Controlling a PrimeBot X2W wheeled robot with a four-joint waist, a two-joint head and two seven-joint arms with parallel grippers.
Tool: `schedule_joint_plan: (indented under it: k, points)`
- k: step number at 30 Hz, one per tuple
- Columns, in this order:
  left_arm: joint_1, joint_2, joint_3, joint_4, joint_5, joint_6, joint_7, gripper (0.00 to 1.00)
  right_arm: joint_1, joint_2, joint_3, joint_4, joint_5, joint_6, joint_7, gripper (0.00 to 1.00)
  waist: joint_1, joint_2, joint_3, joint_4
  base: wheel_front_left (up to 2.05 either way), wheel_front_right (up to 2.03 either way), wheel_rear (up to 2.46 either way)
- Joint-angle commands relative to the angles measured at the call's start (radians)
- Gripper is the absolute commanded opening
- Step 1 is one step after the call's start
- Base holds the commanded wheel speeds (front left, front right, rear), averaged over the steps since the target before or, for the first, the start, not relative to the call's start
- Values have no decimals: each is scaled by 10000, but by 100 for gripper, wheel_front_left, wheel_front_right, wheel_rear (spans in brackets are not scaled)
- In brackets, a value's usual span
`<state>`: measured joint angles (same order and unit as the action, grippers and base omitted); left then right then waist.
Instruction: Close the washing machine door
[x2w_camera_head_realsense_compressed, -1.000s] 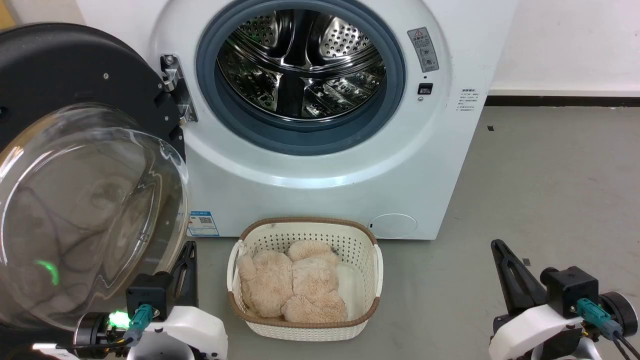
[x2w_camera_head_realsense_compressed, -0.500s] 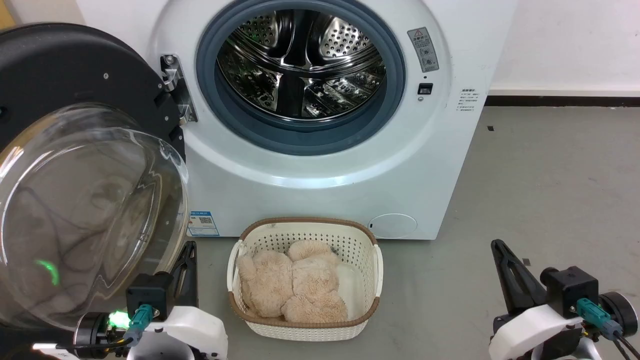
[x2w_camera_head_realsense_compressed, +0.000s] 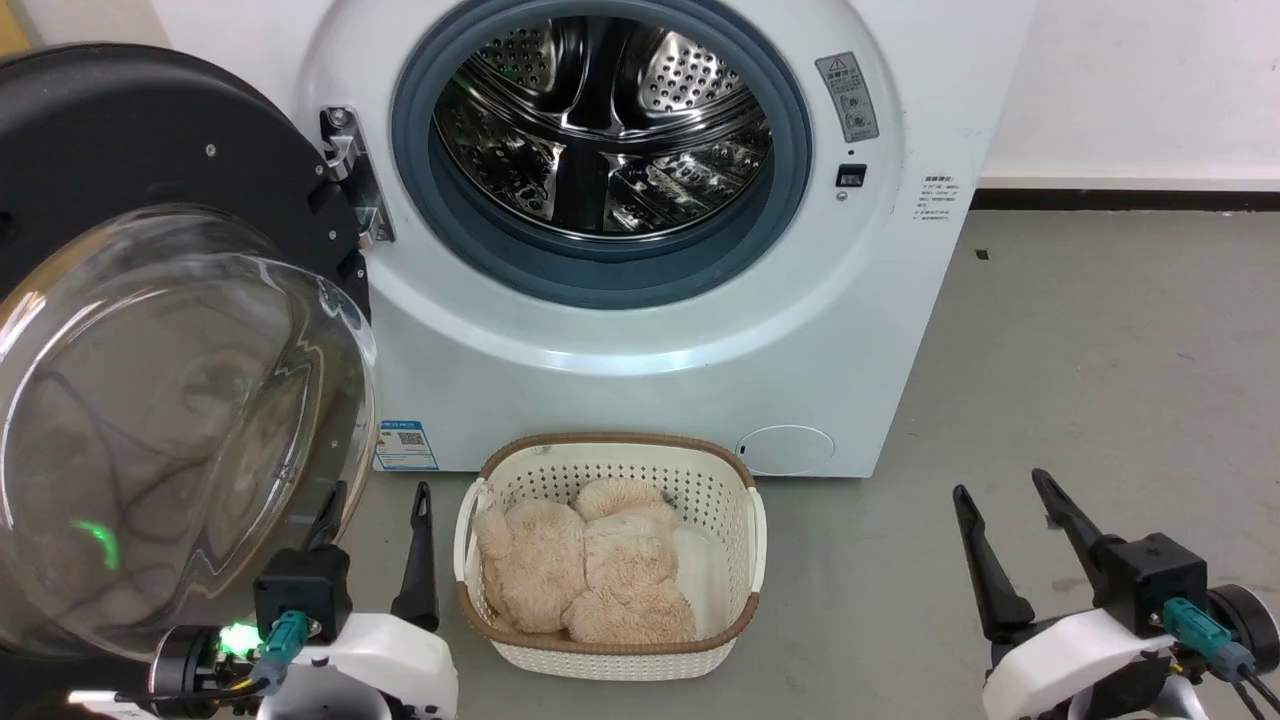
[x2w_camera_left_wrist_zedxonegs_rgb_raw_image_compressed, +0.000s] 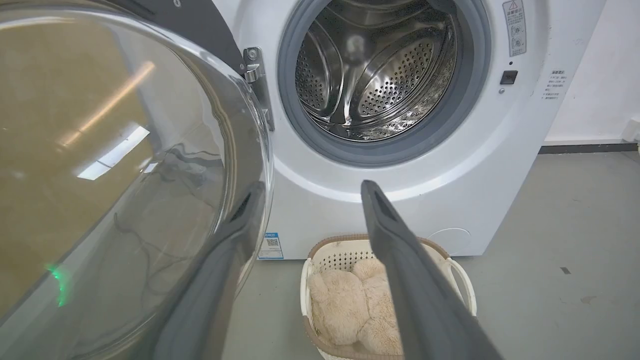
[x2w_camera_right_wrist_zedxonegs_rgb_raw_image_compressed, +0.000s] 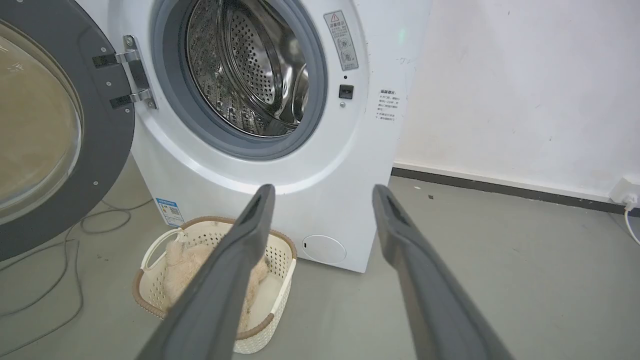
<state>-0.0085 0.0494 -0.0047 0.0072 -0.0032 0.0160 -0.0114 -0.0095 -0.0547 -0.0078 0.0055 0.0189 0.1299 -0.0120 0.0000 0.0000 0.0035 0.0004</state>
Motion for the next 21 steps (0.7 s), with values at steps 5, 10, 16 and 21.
schedule_joint_plan:
  k: [5, 10, 16, 21]
  points:
    - [-99, 1, -48, 39, -61, 153, -186, 0, -53, 5, -96, 16, 114, 1, -184, 100, 0, 0, 18, 14, 0, 0, 0]
    - [-184, 1, -96, -37, -80, 243, -332, 0, -58, 8, -202, 41, 200, 1, -330, 100, 0, 0, 35, 93, 0, 0, 0]
    - [-402, 30, 46, -397, -170, 224, -499, 0, -80, 11, -333, 54, 309, 2, -496, 100, 0, 0, 66, 282, 0, 0, 0]
    - [-584, 102, 230, -798, -198, 199, -604, 0, -67, 12, -430, 69, 380, 2, -601, 100, 0, 0, 79, 437, 0, 0, 0]
